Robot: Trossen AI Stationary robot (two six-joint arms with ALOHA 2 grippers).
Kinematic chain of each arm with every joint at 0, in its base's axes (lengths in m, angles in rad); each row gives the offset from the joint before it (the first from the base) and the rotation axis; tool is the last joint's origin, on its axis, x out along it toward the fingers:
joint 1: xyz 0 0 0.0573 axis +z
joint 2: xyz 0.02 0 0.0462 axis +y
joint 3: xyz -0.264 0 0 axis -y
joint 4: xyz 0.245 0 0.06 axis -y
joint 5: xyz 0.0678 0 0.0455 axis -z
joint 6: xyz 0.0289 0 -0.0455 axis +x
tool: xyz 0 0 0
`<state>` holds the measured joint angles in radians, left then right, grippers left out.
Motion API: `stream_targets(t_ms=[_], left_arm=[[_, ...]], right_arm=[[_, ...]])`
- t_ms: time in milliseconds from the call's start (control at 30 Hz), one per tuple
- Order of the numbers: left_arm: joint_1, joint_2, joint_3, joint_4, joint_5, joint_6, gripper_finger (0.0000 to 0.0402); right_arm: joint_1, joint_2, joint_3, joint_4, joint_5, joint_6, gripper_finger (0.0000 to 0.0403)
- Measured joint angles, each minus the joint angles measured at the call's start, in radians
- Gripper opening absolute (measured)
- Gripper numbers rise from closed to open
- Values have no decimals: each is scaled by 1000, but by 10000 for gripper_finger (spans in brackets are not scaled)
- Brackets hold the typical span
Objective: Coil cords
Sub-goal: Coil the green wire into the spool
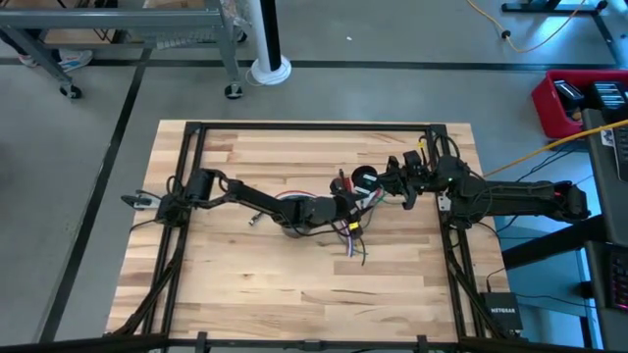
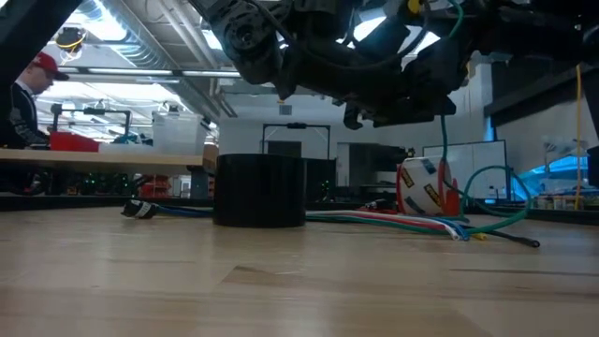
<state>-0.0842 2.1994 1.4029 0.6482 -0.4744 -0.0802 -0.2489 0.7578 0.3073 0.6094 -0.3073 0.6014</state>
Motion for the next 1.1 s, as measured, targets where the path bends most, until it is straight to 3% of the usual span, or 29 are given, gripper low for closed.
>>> stream_targets(t_ms=[167, 500, 1100], left_arm=[[0, 0, 0, -5, 0, -18, 127], [0, 0, 0, -9, 2, -77, 7], [-40, 0, 0, -23, -8, -122, 1]], right_arm=[[0, 0, 0, 22, 0, 0, 2], [0, 0, 0, 25, 0, 0, 2], [0, 0, 0, 1, 1, 0, 3]])
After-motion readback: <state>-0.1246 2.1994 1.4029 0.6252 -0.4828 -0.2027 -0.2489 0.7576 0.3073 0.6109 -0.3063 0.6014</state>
